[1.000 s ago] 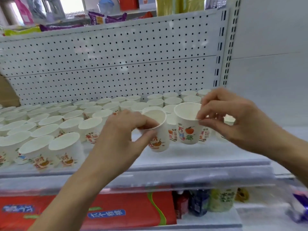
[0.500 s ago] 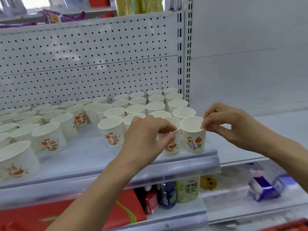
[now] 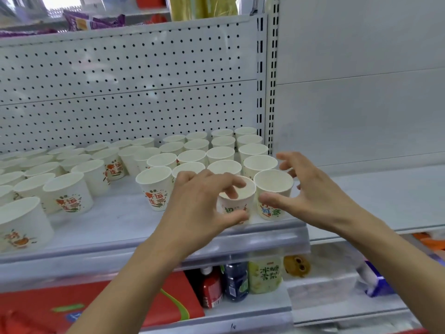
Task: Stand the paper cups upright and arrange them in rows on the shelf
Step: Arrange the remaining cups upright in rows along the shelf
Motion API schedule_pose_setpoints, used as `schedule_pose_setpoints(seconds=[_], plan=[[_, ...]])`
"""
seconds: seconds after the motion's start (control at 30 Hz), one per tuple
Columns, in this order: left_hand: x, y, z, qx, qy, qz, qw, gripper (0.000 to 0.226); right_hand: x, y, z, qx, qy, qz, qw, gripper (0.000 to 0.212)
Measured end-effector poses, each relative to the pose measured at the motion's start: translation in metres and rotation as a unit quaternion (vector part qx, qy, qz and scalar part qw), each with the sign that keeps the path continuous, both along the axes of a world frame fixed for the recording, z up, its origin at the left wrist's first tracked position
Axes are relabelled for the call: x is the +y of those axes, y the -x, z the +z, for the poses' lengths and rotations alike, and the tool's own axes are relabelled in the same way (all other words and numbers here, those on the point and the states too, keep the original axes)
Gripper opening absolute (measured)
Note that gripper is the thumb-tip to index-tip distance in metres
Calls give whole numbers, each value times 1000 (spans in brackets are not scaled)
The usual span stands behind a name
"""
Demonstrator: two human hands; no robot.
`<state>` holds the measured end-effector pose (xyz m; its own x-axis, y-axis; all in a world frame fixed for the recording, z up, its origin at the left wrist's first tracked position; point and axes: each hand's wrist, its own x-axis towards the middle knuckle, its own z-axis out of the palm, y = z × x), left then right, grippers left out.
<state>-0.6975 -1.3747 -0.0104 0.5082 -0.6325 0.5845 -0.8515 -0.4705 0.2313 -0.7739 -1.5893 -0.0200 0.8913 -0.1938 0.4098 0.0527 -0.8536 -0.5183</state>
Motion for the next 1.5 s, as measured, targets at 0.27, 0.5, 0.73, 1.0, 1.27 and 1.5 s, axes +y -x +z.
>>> schedule_pose_setpoints(seconds=[0.27,0.5,0.73,1.0,1.27,1.5], plan=[[3,-12,3,44,-23,16,999,9,1,-9,-2,-12,-7,4,1000,77],[-8,-8,-1,66,22,-14,997,18,1,-8,1,2,13,13,1000,74],[15,-2,5,18,60,16,998,41,14,-8,17,-80,101,8,992,73],[128,-21,-5,16,140,104,985,46,133,-45,47,-189,75,149,968,40],[276,-58,-30,27,280,291,914,62,277,-137,20,-51,-61,205,975,62],[310,-94,-32,-2,171,244,955,75,339,-206,5,0,-102,109,989,81]])
